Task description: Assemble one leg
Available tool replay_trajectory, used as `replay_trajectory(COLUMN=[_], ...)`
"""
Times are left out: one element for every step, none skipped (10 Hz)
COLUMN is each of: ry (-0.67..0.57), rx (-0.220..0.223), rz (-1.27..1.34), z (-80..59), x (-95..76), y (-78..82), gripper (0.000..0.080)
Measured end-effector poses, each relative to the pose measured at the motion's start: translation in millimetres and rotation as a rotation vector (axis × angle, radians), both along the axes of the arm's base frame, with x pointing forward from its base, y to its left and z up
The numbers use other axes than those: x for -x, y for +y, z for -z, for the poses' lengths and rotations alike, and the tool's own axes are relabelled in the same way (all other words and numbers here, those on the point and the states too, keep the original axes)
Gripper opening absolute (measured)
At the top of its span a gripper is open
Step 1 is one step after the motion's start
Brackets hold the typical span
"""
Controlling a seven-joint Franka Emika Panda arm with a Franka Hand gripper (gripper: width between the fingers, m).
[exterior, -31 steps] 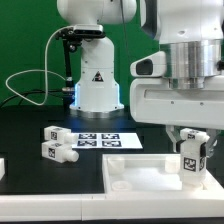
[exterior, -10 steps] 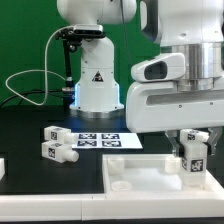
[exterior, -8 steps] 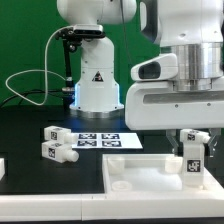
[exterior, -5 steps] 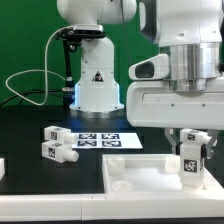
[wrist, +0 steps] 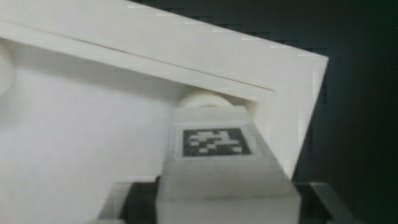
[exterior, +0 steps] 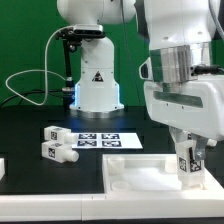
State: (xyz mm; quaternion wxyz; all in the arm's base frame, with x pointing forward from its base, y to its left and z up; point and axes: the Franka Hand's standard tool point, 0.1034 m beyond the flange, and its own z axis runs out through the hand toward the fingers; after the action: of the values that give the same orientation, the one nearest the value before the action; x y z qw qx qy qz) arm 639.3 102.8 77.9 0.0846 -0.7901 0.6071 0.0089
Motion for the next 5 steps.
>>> replay_trajectory(ry=[-0.007,-0.028,-0.058,-0.074,-0.079], rx=[0.016,0.038,0.055,0.062,0.066], rz=[-0.107,-0.294,-0.515,-0.654,-0.692], z=[0.7,0.0,0.9,2.0,1.5], x=[1.2,1.6,2.2,3.5,4.3], y=[1.5,6.4,8.5,10.1,14.3], gripper=[0.0344,0.0481,0.0616,0.0616,0.0639])
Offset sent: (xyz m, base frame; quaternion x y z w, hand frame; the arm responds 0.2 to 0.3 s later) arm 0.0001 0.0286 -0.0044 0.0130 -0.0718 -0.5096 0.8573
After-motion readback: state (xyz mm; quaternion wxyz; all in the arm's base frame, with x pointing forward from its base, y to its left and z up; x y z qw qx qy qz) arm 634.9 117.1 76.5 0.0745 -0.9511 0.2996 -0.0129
